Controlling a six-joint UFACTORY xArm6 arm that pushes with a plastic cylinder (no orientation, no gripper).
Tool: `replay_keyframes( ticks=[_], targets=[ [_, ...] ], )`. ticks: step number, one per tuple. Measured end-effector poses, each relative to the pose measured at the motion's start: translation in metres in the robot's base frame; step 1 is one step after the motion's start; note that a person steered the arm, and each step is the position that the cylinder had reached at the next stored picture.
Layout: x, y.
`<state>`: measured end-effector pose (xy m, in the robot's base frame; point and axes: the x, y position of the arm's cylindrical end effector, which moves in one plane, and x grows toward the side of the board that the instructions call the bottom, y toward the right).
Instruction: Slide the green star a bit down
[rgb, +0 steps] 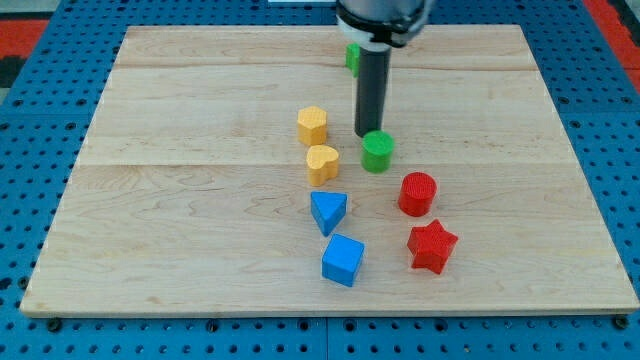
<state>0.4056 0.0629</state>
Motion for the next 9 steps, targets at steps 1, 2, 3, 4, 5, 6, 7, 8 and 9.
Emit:
replay_keyframes(
  ticks=[1,2,3,4,5,6,7,8,9],
  targets=[
    [0.006,0.01],
    [-0.05,0.012],
    [-0.106,0.015],
    [-0.14,0.057],
    [-0.175,0.079],
    [-0.182,-0.009],
    [-0.182,-0.022],
    [-0.146,-0.009],
    [-0.097,0.01]
  ],
)
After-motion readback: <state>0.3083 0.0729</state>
